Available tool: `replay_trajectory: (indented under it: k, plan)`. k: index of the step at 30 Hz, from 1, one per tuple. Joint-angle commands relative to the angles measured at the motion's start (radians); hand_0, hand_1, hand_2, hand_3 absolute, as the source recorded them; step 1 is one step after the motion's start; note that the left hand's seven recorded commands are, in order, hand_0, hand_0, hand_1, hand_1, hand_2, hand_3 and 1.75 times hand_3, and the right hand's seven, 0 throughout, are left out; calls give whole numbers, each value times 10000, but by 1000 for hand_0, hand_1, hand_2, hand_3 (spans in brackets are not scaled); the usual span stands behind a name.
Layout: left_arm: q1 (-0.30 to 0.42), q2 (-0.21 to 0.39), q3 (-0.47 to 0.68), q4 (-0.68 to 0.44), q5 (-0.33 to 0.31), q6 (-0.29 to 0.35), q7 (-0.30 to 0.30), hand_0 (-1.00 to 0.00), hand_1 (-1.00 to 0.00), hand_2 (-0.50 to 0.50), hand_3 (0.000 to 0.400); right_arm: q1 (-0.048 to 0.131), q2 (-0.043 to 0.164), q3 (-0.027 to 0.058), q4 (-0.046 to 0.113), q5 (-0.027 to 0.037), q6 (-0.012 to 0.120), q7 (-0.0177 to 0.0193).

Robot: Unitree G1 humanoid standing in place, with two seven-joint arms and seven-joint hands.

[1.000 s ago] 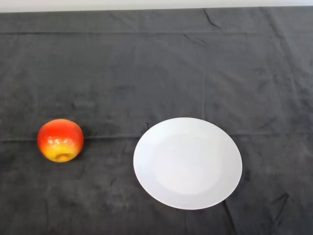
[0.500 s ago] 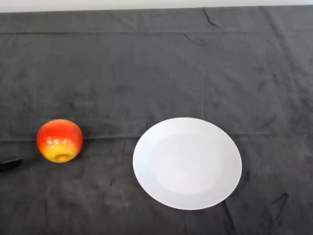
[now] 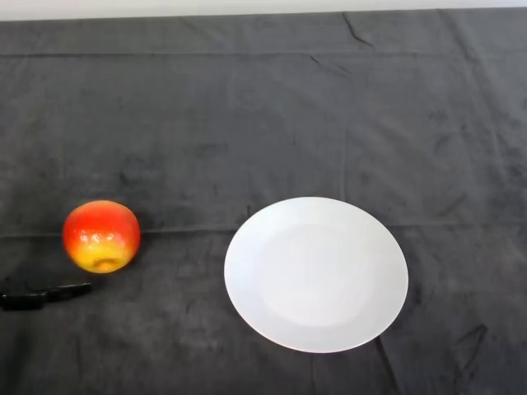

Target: Move the apple to the plate

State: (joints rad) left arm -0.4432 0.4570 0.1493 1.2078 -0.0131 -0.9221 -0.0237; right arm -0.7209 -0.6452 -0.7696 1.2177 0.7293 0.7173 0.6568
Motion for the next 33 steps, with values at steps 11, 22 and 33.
replay_trajectory:
  k: [11, 22, 33]
  plan:
    - [-436, -441, -869, -506, 825, 345, 40, 0, 0, 0, 0, -137, -207, -153, 2, 146, -40, 35]
    - [-447, -808, -1415, -604, 1253, 610, 6, 0, 0, 0, 0, -132, -202, -153, -11, 148, -40, 28]
    - [-466, -993, -1883, -431, 1494, 917, -263, -741, -400, -171, 296, -128, -198, -154, -21, 150, -40, 22]
